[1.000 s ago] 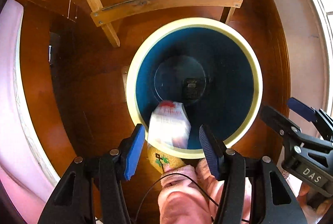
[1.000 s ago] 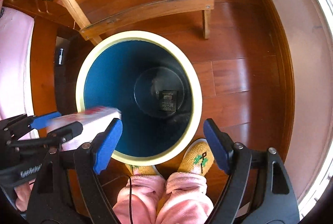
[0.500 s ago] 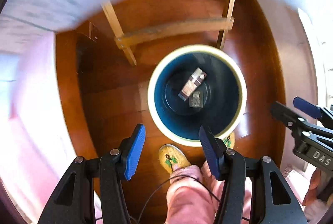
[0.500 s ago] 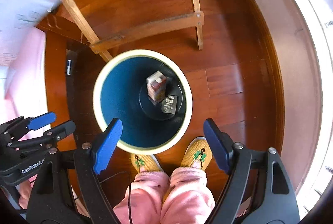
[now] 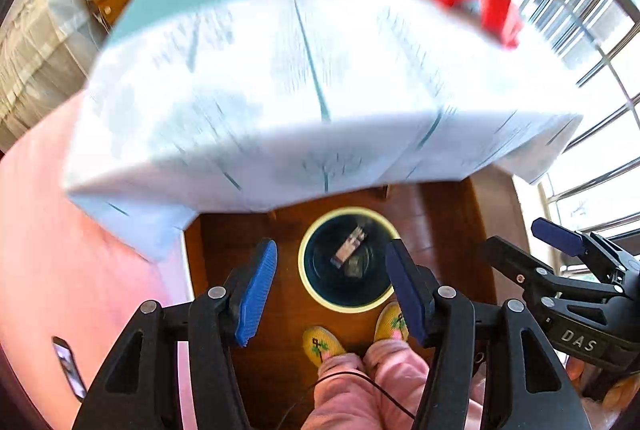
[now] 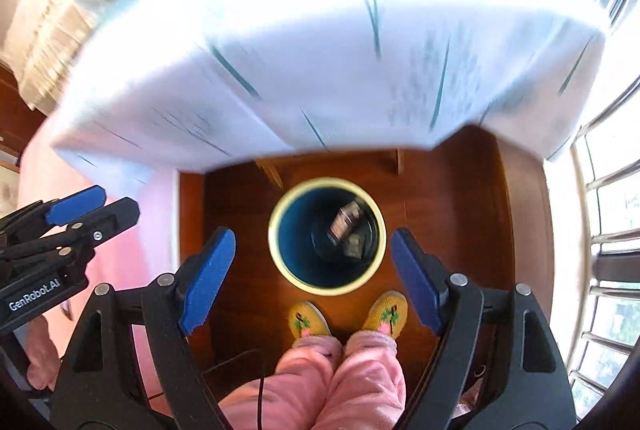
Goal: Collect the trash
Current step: 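Raise both tools back toward the table items, then grasp the red paper bag with the left tool while the right tool grasps the yellow wrapper, then carry both items over the bin and open both tools to drop them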
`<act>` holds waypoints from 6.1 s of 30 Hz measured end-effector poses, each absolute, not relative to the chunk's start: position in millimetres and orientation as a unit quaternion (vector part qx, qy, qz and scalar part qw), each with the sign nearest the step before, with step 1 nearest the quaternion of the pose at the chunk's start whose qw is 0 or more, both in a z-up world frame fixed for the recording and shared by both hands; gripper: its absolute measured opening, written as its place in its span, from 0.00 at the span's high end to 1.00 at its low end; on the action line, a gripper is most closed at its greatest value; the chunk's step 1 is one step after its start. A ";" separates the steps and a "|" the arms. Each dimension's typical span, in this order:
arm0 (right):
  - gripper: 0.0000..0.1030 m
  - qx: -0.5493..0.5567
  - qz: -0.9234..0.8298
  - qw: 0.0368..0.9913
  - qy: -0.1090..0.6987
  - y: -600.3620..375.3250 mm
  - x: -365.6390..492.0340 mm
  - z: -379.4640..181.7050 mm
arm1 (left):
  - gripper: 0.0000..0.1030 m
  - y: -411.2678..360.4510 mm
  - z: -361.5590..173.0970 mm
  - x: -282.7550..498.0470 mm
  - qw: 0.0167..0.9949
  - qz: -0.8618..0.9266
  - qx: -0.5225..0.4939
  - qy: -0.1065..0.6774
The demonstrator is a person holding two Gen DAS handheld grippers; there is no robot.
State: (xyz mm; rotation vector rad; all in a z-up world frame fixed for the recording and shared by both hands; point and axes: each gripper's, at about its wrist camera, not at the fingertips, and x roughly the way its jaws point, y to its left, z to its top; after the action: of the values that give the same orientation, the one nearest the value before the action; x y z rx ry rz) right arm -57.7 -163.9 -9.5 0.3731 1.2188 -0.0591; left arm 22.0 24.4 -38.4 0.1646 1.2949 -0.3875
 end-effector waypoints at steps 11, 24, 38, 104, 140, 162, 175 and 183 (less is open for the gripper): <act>0.24 0.162 -0.049 0.867 0.468 -157.1 -63.9 144.2 | 0.44 36.6 97.1 32.2 0.819 -0.198 0.074 0.534; 0.24 0.170 -0.099 0.897 0.396 -209.3 -56.3 212.8 | 0.44 -36.9 149.8 67.5 0.818 -0.258 0.101 0.503; 0.35 0.189 -0.063 0.874 0.443 -362.5 50.4 144.9 | 0.44 -214.2 58.5 184.5 0.766 -0.250 0.112 0.582; 0.94 0.175 0.031 0.786 0.592 -371.3 227.0 10.7 | 0.95 -109.7 92.8 154.9 0.809 -0.110 -0.037 0.577; 0.94 0.118 -0.014 0.727 0.676 -124.2 -56.7 -94.3 | 0.95 79.0 -83.3 -54.7 0.765 -0.110 -0.037 0.634; 0.94 0.181 -0.096 0.685 0.699 -183.2 -83.5 -256.0 | 0.94 -12.4 -260.6 -28.3 0.728 -0.134 -0.009 0.672; 0.94 0.181 -0.084 0.684 0.702 -189.6 -74.0 -285.8 | 0.67 -5.5 -310.2 -11.2 0.719 -0.097 -0.013 0.688; 0.93 0.157 -0.053 0.683 0.711 -161.4 -57.7 -299.9 | 0.67 30.0 -313.6 -19.7 0.725 -0.061 -0.018 0.686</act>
State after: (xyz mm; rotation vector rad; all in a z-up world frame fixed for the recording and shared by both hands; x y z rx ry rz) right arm -57.7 -161.4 -299.9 0.3515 1.5939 -0.1192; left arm -19.7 30.0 -313.6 -0.0405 1.5125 -0.1337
